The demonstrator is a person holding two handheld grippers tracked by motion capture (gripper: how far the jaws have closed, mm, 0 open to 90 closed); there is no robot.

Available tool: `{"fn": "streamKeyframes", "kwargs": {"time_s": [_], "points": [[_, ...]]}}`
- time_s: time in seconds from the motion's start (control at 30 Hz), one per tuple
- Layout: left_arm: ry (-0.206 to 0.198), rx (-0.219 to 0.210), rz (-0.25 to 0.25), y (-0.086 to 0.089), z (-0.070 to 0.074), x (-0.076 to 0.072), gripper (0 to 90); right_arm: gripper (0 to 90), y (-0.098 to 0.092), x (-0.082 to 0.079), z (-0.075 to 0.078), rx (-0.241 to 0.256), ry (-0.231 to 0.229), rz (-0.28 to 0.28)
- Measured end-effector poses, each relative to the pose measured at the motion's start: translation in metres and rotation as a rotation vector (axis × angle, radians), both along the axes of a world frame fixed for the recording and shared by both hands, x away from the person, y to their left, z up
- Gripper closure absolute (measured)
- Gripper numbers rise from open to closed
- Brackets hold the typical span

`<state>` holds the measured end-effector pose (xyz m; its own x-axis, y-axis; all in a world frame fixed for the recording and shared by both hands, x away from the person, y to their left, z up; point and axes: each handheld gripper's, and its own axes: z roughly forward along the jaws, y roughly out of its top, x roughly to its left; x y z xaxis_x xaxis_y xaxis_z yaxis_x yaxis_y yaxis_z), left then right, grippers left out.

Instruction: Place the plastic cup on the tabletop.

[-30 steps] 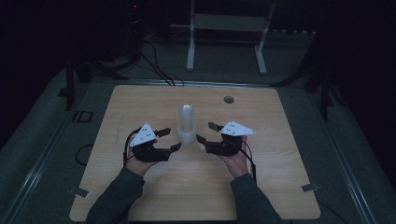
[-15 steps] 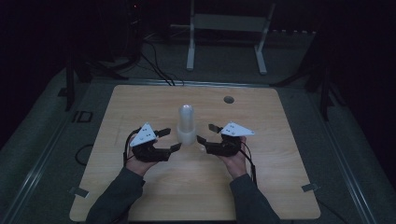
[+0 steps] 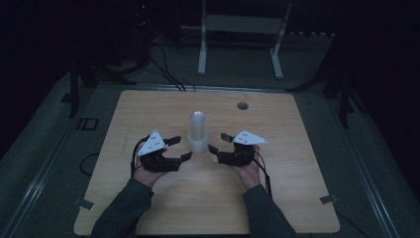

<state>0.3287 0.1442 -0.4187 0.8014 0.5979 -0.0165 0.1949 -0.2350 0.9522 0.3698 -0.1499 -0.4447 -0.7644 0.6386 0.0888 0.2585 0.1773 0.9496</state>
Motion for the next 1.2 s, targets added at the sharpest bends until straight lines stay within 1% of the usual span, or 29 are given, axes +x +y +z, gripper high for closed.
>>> {"fn": "streamKeyframes", "kwargs": {"time_s": [0.2, 0.63, 0.93, 1.2], "points": [[0.000, 0.000, -0.002, 0.000, 0.000, 0.000, 28.9, 28.9, 0.000, 0.002, -0.003, -0.004, 0.005, -0.006], [0.000, -0.001, -0.001, 0.000, 0.000, 0.000, 28.9, 28.9, 0.002, 0.007, -0.014, -0.015, 0.032, -0.015], [0.000, 0.001, -0.004, -0.001, -0.001, 0.000, 28.9, 28.9, 0.003, 0.009, -0.018, -0.030, 0.036, -0.013], [0.003, 0.004, -0.006, -0.002, -0.001, 0.000, 28.9, 28.9, 0.003, 0.011, -0.023, -0.034, 0.047, -0.018]]}}
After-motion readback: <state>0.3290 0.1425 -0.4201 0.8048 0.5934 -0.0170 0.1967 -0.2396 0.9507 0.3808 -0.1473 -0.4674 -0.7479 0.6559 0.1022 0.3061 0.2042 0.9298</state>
